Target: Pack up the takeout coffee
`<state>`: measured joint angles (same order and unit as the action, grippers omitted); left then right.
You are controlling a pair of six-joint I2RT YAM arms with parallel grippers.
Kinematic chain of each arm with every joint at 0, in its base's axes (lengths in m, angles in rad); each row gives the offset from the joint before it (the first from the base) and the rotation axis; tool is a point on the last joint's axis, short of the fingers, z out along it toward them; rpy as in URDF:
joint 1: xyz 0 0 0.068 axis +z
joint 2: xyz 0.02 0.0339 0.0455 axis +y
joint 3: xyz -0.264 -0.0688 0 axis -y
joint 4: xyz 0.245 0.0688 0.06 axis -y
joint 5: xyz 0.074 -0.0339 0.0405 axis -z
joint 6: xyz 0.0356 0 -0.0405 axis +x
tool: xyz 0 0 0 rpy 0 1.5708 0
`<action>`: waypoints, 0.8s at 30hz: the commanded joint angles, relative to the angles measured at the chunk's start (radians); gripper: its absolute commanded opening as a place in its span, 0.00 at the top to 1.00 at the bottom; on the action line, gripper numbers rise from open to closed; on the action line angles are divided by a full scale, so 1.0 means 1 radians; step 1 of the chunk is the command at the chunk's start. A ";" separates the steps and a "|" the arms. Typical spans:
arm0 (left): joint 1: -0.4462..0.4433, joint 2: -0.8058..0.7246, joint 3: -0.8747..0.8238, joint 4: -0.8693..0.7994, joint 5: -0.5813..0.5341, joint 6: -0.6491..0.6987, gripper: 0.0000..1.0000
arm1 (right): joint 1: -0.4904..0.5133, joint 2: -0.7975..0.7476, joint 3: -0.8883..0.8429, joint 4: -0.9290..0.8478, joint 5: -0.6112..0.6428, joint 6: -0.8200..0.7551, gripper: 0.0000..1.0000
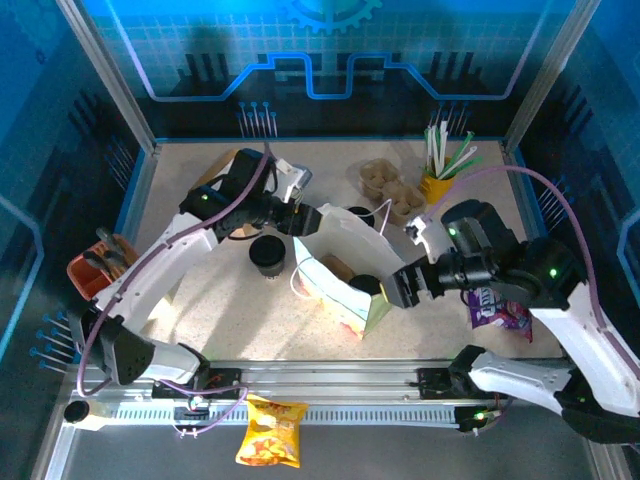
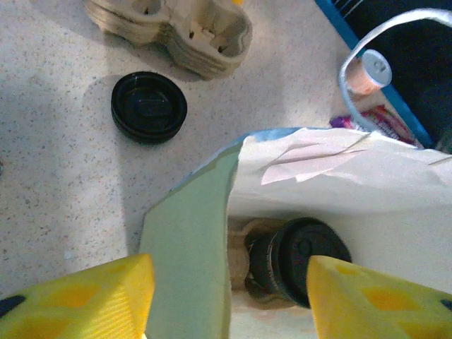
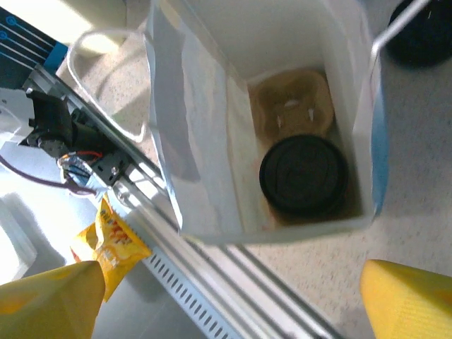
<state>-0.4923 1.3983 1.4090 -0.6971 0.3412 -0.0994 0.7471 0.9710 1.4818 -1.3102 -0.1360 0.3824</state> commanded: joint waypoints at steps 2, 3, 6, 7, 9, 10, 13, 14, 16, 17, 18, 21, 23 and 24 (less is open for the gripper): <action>-0.008 -0.040 -0.020 0.032 0.022 -0.044 0.30 | 0.016 -0.050 -0.083 -0.031 -0.082 0.080 0.05; -0.008 -0.043 -0.022 0.029 0.023 -0.046 0.29 | 0.021 -0.056 -0.107 -0.012 -0.095 0.086 0.05; -0.011 -0.044 -0.021 0.011 0.033 -0.047 0.28 | 0.032 -0.060 -0.178 0.082 -0.120 0.107 0.04; -0.012 -0.040 -0.018 -0.002 0.037 -0.046 0.28 | 0.034 -0.059 -0.197 0.118 -0.130 0.113 0.04; -0.014 -0.033 -0.012 -0.032 0.048 -0.041 0.28 | 0.034 -0.055 -0.223 0.174 -0.141 0.122 0.04; -0.014 -0.030 -0.012 -0.048 0.052 -0.035 0.28 | 0.034 -0.051 -0.233 0.198 -0.144 0.126 0.03; -0.014 -0.027 -0.016 -0.071 0.061 -0.031 0.28 | 0.029 -0.034 -0.238 0.237 -0.111 0.131 0.03; -0.014 -0.030 -0.018 -0.069 0.070 -0.033 0.29 | 0.023 -0.032 -0.238 0.250 -0.101 0.134 0.03; -0.014 -0.037 -0.026 -0.053 0.090 -0.041 0.28 | 0.005 -0.032 -0.242 0.286 -0.097 0.141 0.03; -0.014 -0.041 -0.030 -0.043 0.095 -0.045 0.28 | -0.005 -0.031 -0.242 0.300 -0.096 0.144 0.03; -0.014 -0.045 -0.033 -0.036 0.097 -0.050 0.28 | -0.015 -0.026 -0.243 0.311 -0.091 0.147 0.03; -0.014 -0.050 -0.035 -0.025 0.102 -0.055 0.28 | -0.043 -0.013 -0.244 0.338 -0.087 0.148 0.03; -0.014 -0.051 -0.036 -0.022 0.106 -0.057 0.27 | -0.063 -0.009 -0.246 0.357 -0.085 0.147 0.04; -0.014 -0.051 -0.036 -0.021 0.108 -0.059 0.27 | -0.075 -0.006 -0.245 0.366 -0.081 0.148 0.04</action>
<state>-0.5007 1.3769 1.3846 -0.7273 0.4118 -0.1337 0.7002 0.9600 1.2423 -1.0069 -0.2348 0.5179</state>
